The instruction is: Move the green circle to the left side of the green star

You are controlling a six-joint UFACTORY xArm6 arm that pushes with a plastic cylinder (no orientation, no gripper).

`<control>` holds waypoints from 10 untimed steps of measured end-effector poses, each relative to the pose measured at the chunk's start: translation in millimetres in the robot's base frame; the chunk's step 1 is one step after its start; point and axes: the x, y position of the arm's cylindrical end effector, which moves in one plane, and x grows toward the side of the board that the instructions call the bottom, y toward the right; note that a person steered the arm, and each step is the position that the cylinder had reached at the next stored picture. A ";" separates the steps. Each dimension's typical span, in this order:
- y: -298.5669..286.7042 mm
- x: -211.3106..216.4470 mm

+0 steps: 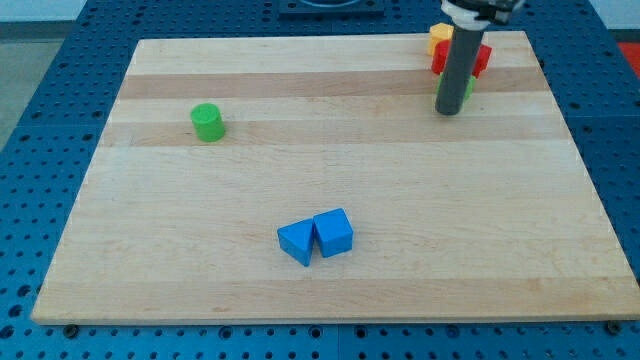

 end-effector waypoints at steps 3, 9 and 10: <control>-21.8 49.2; -370.3 38.5; -257.5 31.8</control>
